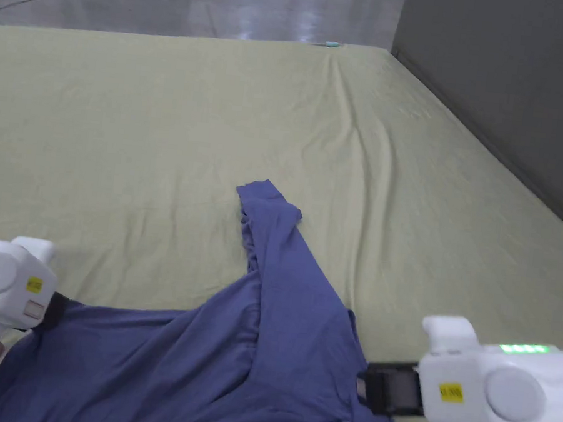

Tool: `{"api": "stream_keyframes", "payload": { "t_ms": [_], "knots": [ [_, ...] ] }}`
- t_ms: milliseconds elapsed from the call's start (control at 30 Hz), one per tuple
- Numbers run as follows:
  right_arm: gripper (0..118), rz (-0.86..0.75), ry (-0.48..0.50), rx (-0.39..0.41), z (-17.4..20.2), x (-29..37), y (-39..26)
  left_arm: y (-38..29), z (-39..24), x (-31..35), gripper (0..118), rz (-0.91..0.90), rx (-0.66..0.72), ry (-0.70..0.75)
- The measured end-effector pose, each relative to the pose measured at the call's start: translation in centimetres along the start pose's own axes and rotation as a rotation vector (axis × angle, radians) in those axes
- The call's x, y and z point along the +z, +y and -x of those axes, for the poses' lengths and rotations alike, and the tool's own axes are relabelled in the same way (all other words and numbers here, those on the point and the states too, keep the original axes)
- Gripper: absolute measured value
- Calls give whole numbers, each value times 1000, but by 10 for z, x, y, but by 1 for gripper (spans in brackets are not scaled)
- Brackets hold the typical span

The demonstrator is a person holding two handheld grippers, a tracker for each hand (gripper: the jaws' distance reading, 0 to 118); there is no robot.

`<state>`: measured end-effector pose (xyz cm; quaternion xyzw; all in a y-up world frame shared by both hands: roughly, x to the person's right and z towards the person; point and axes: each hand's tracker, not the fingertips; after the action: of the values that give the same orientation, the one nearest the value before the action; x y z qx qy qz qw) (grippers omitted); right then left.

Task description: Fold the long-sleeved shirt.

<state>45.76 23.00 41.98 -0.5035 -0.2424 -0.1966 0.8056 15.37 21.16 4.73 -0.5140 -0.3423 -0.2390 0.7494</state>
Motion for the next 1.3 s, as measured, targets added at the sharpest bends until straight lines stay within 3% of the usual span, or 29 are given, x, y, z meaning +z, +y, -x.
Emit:
{"api": "stream_keyframes", "payload": {
  "t_ms": [100, 167, 233, 267, 400, 600, 733, 867, 1067, 1200, 1300],
  "knots": [
    [116, 73, -36, 3, 3, -47, 39, 11, 14, 9, 0, -23, 13, -5],
    [98, 126, -24, 35, 13, -78, 58, 14, 16, 11, 0, -22, 24, -20],
    [21, 166, -91, 126, 29, -102, 65, 15, 17, 13, 0, -25, 24, -7],
    [2, 202, -139, 205, 36, -106, 61, 15, 19, 13, 0, -23, 25, -2],
    [0, 125, -106, 246, 39, -76, 50, 12, 29, 15, 0, -23, 52, 7],
    [0, 0, -5, 162, 8, -1, 44, 3, 46, 30, 0, -43, 134, -61],
    [0, -135, -3, 201, 4, 79, 34, 1, 65, 78, 0, -123, 240, -178],
    [0, -305, -30, 185, 1, 144, 42, 9, 86, 139, 0, -227, 287, -216],
    [0, -525, -137, 204, 4, 222, 131, 56, 129, 236, 0, -362, 380, -277],
    [0, -594, -156, 186, 11, 256, 218, 98, 162, 284, 0, -448, 508, -295],
    [0, -610, -198, 210, 31, 278, 285, 137, 172, 319, 0, -495, 489, -242]
  ]
}}
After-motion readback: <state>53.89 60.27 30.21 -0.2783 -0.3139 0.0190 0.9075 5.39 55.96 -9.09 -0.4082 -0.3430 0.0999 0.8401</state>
